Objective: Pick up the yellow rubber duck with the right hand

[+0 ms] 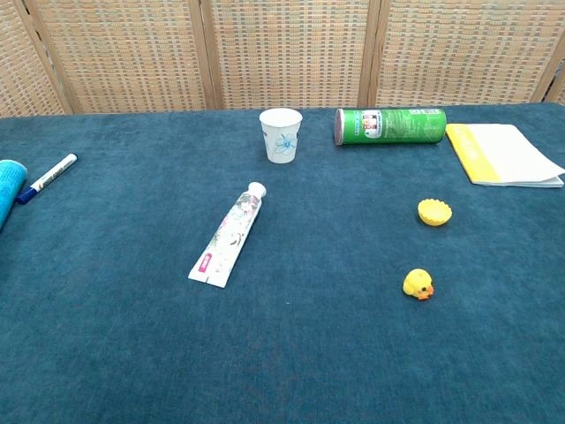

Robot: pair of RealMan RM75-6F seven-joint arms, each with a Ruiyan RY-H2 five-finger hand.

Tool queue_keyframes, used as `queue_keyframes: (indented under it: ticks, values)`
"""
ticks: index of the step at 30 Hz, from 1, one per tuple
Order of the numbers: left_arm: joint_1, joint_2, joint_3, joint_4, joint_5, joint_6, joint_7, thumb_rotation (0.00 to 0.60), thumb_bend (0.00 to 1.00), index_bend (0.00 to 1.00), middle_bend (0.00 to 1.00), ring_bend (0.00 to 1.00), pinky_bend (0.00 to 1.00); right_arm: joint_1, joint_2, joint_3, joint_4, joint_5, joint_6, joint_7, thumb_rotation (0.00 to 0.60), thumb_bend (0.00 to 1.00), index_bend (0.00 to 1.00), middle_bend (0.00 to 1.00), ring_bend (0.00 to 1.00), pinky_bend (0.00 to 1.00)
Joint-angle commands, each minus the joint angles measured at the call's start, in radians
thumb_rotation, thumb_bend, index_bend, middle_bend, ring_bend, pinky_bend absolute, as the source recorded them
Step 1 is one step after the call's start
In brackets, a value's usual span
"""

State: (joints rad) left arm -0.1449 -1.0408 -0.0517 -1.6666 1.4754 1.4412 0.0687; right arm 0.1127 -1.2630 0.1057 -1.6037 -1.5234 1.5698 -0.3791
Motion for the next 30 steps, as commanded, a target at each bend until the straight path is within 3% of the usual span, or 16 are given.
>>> queue_keyframes:
  ticks: [1,10,14,17,21,30]
  values:
    - [0.000,0.000,0.000,0.000,-0.001,-0.001,0.000,0.600,0.00,0.00,0.00,0.00,0.00,0.000,0.001,-0.002,-0.002,0.001,-0.003,-0.003,0.600,0.00,0.00,0.00,0.00,0.00]
    - [0.002,0.003,0.001,-0.007,0.007,0.006,-0.001,0.600,0.00,0.00,0.00,0.00,0.00,0.035,0.022,-0.023,-0.025,-0.010,-0.092,0.050,0.600,0.00,0.00,0.00,0.00,0.00]
    - [0.002,-0.001,0.003,-0.010,0.012,0.007,0.009,0.600,0.00,0.00,0.00,0.00,0.00,0.134,0.042,-0.026,-0.040,-0.055,-0.237,0.138,0.600,0.00,0.08,0.00,0.00,0.00]
    - [0.001,-0.004,0.001,-0.011,0.008,0.006,0.017,0.600,0.00,0.00,0.00,0.00,0.00,0.223,0.057,-0.027,-0.053,-0.069,-0.379,0.234,0.600,0.05,0.20,0.00,0.00,0.00]
    - [0.001,-0.005,-0.005,-0.014,-0.008,0.003,0.021,0.600,0.00,0.00,0.00,0.00,0.00,0.306,0.039,-0.014,-0.028,-0.063,-0.497,0.266,0.600,0.18,0.31,0.00,0.00,0.00]
    - [-0.002,-0.002,-0.008,-0.016,-0.029,-0.015,0.015,0.600,0.00,0.00,0.00,0.00,0.00,0.424,-0.053,0.018,0.029,0.048,-0.683,0.234,0.600,0.26,0.32,0.00,0.00,0.00]
